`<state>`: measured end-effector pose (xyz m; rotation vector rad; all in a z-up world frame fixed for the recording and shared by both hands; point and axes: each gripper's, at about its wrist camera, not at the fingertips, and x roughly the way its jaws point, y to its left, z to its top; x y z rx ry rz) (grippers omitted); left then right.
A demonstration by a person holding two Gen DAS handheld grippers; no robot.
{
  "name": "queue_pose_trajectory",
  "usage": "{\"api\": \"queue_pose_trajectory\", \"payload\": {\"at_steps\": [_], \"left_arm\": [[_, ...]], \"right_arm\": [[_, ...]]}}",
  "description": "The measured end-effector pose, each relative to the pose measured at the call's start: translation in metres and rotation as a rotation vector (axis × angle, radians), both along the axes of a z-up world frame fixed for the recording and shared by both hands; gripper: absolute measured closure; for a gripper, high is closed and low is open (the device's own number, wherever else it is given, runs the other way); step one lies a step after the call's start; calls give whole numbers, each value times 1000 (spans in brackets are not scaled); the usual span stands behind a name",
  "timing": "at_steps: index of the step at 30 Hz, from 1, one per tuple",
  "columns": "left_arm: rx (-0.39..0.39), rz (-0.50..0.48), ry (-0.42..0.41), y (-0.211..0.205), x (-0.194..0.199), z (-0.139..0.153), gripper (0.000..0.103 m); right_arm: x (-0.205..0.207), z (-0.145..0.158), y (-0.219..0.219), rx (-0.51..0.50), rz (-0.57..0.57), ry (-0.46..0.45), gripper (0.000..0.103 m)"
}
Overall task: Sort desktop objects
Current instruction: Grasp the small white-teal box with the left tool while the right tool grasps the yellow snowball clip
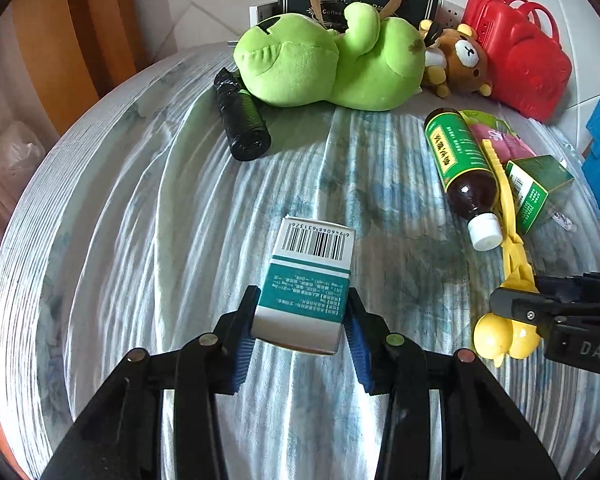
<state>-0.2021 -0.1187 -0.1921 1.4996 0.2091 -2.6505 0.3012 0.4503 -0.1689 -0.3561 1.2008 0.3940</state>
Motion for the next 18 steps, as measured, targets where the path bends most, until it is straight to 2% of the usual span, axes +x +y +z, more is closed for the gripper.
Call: {"api": "queue_pose_trajectory", "payload": {"at_steps": [6, 9, 12, 15, 18], "left_arm": [[19, -36, 5, 14, -4, 0, 63], [27, -50, 15, 20, -4, 4, 63], [26, -62, 33, 26, -1, 13, 63], [26, -69, 60, 32, 2, 25, 63], [17, -83, 99, 39, 7, 41, 63]], "right_arm": [[20, -11, -1, -25, -37, 23, 61], [27, -10, -1, -21, -43, 6, 61], [27, -7, -1, -46, -29, -9, 73], [19, 4, -6, -24, -1, -15, 74], [7, 27, -12, 6, 32, -55, 75]]}}
